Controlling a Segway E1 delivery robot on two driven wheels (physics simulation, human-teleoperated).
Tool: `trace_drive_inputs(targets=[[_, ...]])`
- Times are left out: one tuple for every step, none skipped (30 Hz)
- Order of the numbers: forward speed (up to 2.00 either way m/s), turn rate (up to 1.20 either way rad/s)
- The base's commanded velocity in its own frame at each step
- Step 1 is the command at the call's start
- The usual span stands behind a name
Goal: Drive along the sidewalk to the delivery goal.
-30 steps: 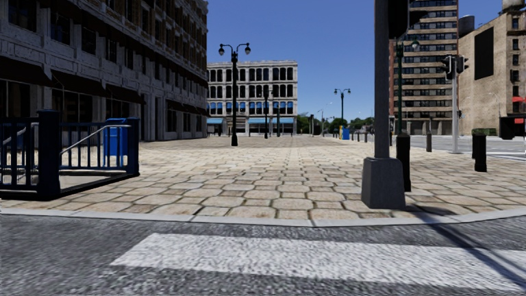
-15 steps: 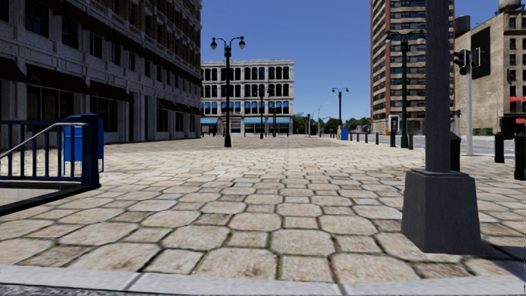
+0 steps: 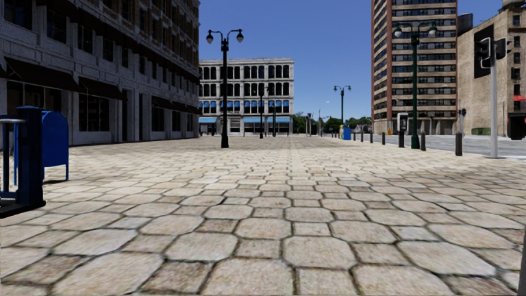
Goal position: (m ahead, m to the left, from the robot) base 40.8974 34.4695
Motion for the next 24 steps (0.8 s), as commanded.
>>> trace_drive_inputs(targets=[[1.68, 0.0], [1.68, 0.0], [1.68, 0.0], [1.68, 0.0], [1.68, 0.0], [1.68, 0.0], [1.68, 0.0], [1.68, 0.0], [1.68, 0.0], [1.68, 0.0], [1.68, 0.0], [1.68, 0.0], [1.68, 0.0], [1.68, 0.0], [1.68, 0.0], [1.68, 0.0], [1.68, 0.0], [1.68, 0.0], [1.68, 0.0], [1.68, 0.0], [1.68, 0.0], [1.68, 0.0], [1.68, 0.0], [1.68, 0.0]])
